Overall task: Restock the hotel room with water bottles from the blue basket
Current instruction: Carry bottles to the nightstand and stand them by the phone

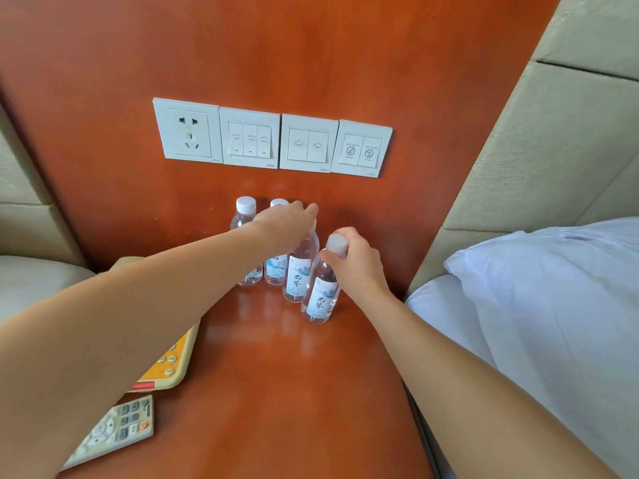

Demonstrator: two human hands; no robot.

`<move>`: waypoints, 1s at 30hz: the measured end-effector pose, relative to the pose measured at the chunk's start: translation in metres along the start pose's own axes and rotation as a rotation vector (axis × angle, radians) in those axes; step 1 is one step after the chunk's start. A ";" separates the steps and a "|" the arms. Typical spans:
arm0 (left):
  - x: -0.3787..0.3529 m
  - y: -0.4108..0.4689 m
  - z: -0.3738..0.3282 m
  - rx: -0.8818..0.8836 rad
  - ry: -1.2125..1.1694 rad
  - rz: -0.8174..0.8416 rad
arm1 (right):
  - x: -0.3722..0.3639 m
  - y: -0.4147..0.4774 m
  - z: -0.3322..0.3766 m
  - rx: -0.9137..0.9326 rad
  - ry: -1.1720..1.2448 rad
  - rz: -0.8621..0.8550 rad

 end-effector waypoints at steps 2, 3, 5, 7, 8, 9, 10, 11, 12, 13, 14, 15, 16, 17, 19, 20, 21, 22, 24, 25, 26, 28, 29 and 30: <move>0.000 0.004 -0.005 -0.003 0.033 -0.018 | -0.001 -0.001 0.001 0.018 -0.010 0.013; 0.000 0.006 -0.007 0.002 0.060 -0.028 | -0.001 -0.002 0.001 0.028 -0.009 0.016; 0.001 0.011 -0.009 0.023 0.082 -0.033 | -0.001 -0.003 0.001 0.042 -0.007 0.022; 0.002 0.017 -0.010 0.021 0.067 -0.034 | -0.002 -0.004 0.001 0.055 -0.010 0.038; 0.002 0.019 -0.011 0.018 0.062 -0.045 | -0.003 -0.004 0.002 0.061 -0.011 0.047; 0.002 0.020 -0.012 0.018 0.064 -0.062 | -0.003 -0.003 0.003 0.066 -0.011 0.055; 0.002 0.021 -0.012 0.020 0.074 -0.078 | -0.004 -0.004 0.003 0.072 -0.009 0.060; 0.002 0.022 -0.012 0.021 0.087 -0.088 | -0.003 -0.004 0.004 0.079 -0.005 0.061; 0.001 0.024 -0.013 0.019 0.097 -0.093 | -0.003 -0.004 0.004 0.082 -0.001 0.058; 0.000 0.025 -0.013 0.020 0.100 -0.090 | -0.002 -0.004 0.004 0.080 0.004 0.058; 0.000 0.027 -0.013 0.025 0.095 -0.086 | -0.002 -0.004 0.004 0.075 0.007 0.061; 0.000 0.028 -0.013 0.030 0.088 -0.086 | -0.002 -0.004 0.004 0.071 0.010 0.065; 0.000 0.030 -0.013 0.036 0.083 -0.091 | -0.002 -0.005 0.004 0.069 0.014 0.066; 0.000 0.031 -0.013 0.038 0.082 -0.099 | -0.002 -0.005 0.004 0.072 0.016 0.064; 0.001 0.034 -0.013 0.033 0.099 -0.112 | -0.003 -0.006 0.005 0.083 0.016 0.059; 0.001 0.035 -0.013 0.029 0.116 -0.116 | -0.004 -0.006 0.005 0.084 0.016 0.060; 0.002 0.035 -0.012 0.027 0.136 -0.120 | -0.004 -0.006 0.005 0.083 0.017 0.060; 0.002 0.036 -0.012 0.026 0.158 -0.123 | -0.003 -0.006 0.005 0.083 0.018 0.061; 0.002 0.038 -0.010 0.024 0.193 -0.119 | -0.003 -0.005 0.006 0.084 0.017 0.059; 0.001 0.039 -0.009 0.020 0.201 -0.117 | -0.003 -0.005 0.005 0.085 0.016 0.055; 0.001 0.040 -0.008 0.017 0.204 -0.118 | -0.004 -0.005 0.005 0.087 0.015 0.050; 0.002 0.041 -0.005 0.015 0.193 -0.115 | -0.005 -0.005 0.004 0.093 0.014 0.045; 0.002 0.041 -0.005 0.013 0.184 -0.109 | -0.005 -0.005 0.003 0.096 0.014 0.043; 0.003 0.042 -0.005 0.013 0.177 -0.101 | -0.005 -0.005 0.003 0.097 0.016 0.042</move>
Point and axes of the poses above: each hand's wrist, its own y-axis towards the middle knuckle, its own x-axis out of the back of the hand, z = x × y, the point moved 3 cm from there along y, towards the middle knuckle, and after that the axes turned 15 degrees about x, right-handed, at the moved point
